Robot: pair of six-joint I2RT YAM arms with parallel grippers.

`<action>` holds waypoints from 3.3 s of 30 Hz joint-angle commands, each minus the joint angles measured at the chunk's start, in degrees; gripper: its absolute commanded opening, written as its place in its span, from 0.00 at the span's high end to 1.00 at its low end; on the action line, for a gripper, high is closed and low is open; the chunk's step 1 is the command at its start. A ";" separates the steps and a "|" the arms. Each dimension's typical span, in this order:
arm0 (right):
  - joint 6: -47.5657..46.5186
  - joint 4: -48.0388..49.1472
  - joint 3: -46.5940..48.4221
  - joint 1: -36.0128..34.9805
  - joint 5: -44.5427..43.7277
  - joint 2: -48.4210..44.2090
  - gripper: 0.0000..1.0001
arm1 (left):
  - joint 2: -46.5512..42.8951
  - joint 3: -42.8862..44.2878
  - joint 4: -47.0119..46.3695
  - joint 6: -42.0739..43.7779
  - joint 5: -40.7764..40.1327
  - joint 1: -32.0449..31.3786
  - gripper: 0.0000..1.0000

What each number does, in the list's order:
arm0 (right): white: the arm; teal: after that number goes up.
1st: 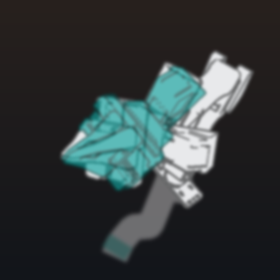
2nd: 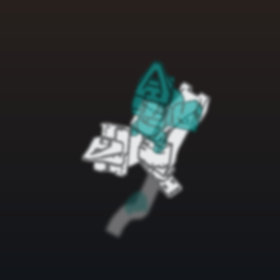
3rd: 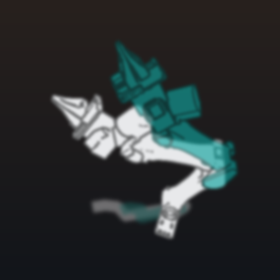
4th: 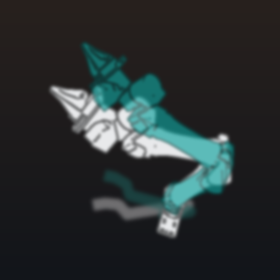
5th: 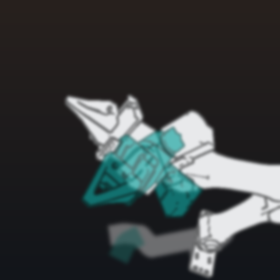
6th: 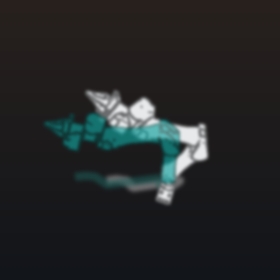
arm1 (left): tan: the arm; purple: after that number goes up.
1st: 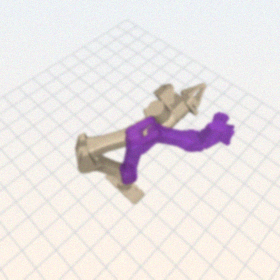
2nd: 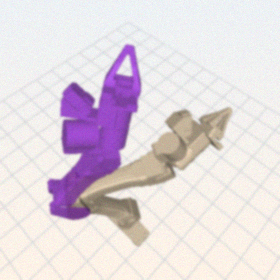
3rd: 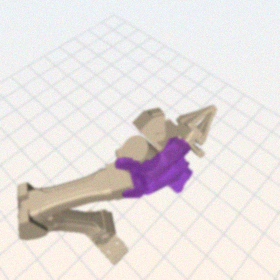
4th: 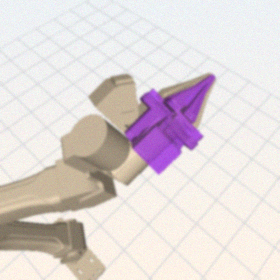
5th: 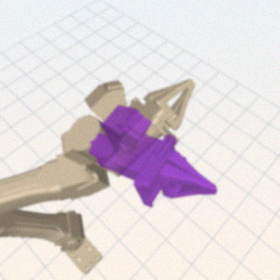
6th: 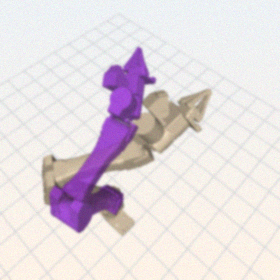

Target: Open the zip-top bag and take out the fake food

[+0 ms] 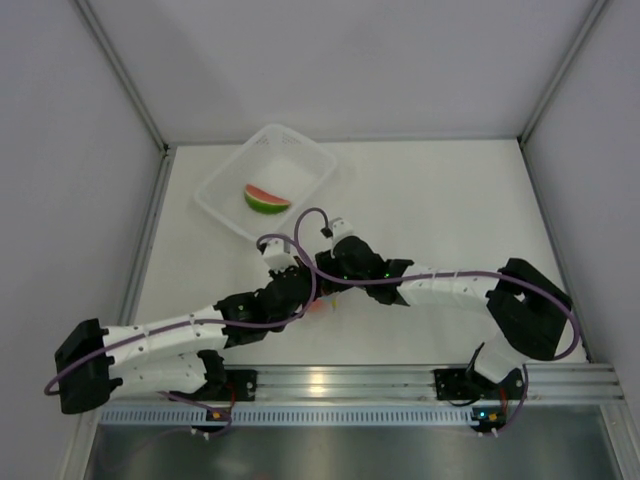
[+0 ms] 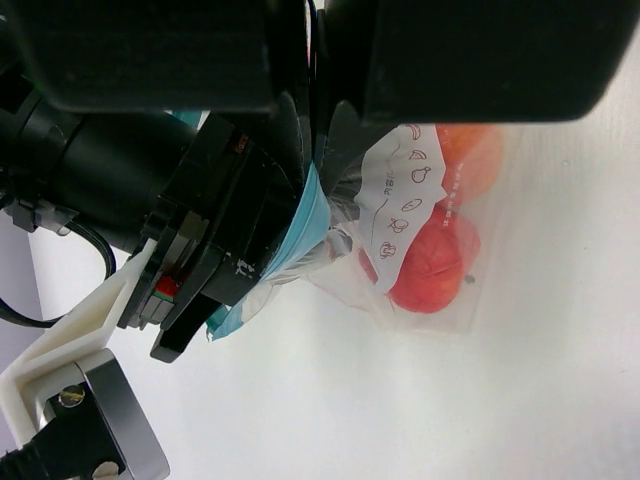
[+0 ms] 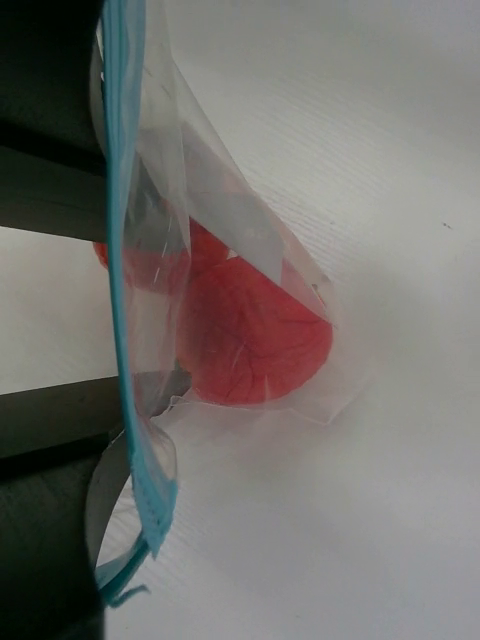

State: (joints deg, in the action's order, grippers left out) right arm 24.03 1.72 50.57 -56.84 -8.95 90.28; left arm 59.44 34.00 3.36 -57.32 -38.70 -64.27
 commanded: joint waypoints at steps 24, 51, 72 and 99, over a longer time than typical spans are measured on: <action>2.34 6.73 13.67 -1.43 -2.12 13.16 0.29 | -2.49 -2.62 -10.12 -2.88 6.44 0.37 1.00; -0.30 19.12 17.37 0.24 7.99 18.70 0.28 | -4.68 -7.54 -10.74 -4.55 7.32 1.43 1.00; -4.43 -18.05 19.14 2.08 -18.82 13.36 0.32 | -14.00 -9.74 -10.56 -7.63 6.79 1.52 1.00; -11.90 -29.93 20.71 4.81 -4.32 13.60 0.27 | -7.93 -14.05 -10.65 -13.17 6.00 1.95 1.00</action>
State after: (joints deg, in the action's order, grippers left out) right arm 13.37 -25.78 68.97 -54.94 -8.97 101.56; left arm 52.14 20.71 -6.02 -69.41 -32.38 -62.33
